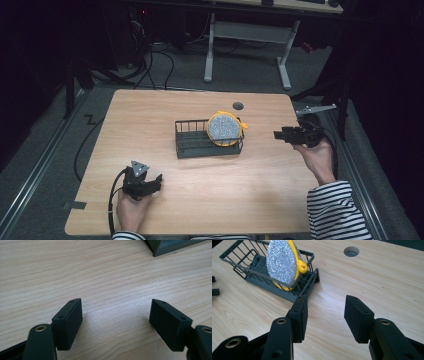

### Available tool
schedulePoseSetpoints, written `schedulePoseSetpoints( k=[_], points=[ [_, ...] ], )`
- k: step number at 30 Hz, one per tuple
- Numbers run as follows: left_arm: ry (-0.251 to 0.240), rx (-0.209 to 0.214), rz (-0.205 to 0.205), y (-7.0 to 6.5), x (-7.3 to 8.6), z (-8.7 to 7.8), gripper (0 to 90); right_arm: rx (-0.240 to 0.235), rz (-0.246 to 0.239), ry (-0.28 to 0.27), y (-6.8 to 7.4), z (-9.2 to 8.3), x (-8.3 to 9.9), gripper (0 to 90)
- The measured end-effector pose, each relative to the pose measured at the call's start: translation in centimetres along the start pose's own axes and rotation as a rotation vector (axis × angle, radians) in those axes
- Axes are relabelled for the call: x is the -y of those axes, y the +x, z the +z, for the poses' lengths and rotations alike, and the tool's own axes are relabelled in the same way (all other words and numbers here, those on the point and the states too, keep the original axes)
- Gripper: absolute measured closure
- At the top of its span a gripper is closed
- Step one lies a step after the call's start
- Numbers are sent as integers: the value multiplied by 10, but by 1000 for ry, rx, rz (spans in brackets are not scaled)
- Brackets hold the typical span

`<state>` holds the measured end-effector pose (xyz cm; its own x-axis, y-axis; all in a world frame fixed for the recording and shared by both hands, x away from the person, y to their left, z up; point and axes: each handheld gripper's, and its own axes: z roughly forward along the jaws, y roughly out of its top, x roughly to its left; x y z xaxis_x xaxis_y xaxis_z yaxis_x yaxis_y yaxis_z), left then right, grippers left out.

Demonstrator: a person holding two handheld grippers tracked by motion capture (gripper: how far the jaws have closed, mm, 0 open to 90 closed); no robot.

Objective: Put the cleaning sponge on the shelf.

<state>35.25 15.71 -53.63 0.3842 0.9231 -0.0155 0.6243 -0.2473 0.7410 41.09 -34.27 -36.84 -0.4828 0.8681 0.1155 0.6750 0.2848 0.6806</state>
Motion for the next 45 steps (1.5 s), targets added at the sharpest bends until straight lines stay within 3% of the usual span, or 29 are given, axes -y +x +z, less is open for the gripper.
schedulePoseSetpoints(
  k=[3,16,21,27,29,35,39,45],
  points=[
    [0,-1,-1,0,0,0,275,27,-3,18,2,0,10,520],
    [-2,-2,-3,0,0,0,277,7,27,-6,11,8,47,513],
    [-2,-3,-3,0,0,0,281,-17,55,-5,12,17,59,514],
    [-2,-3,-3,0,0,0,280,-14,72,-27,15,33,77,520],
    [-2,-3,-2,0,0,0,280,-44,85,-47,15,40,85,521],
    [-3,-2,-2,0,0,0,279,-24,95,-61,17,64,109,517],
    [-3,-2,-2,0,1,-1,279,25,80,-98,20,74,122,504],
    [-3,-2,-1,0,1,-1,279,117,16,-82,27,86,135,435]
  ],
)
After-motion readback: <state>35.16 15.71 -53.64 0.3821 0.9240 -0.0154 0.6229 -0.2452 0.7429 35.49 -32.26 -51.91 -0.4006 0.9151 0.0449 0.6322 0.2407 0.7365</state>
